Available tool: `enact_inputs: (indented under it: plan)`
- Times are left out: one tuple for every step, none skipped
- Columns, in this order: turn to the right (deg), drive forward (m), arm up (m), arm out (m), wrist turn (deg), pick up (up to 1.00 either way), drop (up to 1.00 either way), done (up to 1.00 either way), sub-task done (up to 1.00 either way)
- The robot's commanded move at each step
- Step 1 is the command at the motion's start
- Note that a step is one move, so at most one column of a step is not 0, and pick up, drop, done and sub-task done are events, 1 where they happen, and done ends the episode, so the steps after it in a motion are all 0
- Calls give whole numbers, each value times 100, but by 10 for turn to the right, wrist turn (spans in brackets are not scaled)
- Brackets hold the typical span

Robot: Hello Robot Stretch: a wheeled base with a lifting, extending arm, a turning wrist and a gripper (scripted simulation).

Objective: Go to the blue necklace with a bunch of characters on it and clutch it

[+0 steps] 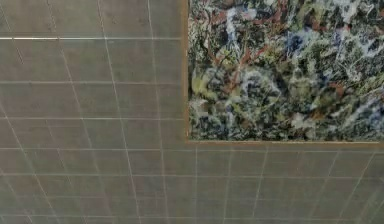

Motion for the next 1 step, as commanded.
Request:
enact_inputs:
  plan:
    - [-450, 0, 0, 0, 0, 0, 0, 0, 0]
